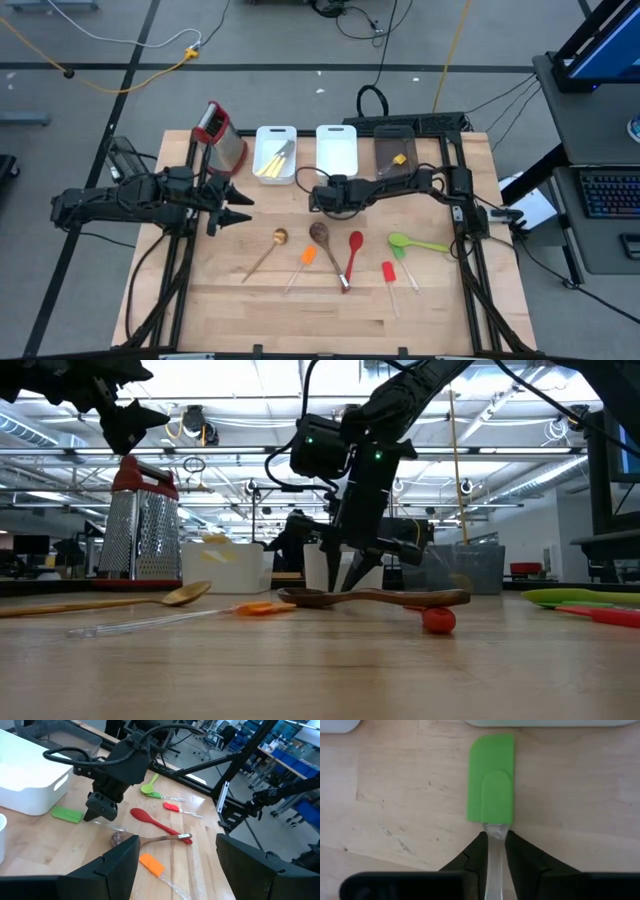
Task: Pick & Place Kitchen Items
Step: Put the top green spatula into the black bin
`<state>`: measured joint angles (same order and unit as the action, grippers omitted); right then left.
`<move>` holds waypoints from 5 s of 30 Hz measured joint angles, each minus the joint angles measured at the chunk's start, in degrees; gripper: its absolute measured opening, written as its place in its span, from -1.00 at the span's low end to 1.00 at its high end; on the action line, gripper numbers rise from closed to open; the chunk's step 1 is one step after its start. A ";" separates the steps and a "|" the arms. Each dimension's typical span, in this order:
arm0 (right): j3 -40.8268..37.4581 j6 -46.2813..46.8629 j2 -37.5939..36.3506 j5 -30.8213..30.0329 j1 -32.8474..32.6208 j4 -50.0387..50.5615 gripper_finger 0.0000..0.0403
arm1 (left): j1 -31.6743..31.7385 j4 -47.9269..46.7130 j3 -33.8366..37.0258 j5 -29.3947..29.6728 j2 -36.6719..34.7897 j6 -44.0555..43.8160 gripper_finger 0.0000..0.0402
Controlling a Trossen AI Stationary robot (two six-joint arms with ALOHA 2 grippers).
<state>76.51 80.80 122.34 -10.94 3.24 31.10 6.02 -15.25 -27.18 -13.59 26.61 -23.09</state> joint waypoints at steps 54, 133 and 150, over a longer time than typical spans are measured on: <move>-0.56 -5.20 -11.10 -0.75 1.03 6.79 0.29 | 0.00 0.00 0.00 0.13 0.00 -0.15 0.34; -5.05 -10.93 -20.32 -5.25 4.81 -6.38 -0.94 | 0.00 0.06 0.00 0.20 0.00 -1.75 0.34; -4.90 -24.47 -42.55 -19.98 7.15 -5.83 -0.95 | 0.00 0.41 0.00 0.22 0.00 -2.75 0.34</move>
<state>71.61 56.33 79.79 -30.92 10.40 25.27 6.02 -14.84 -27.18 -13.37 26.61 -25.85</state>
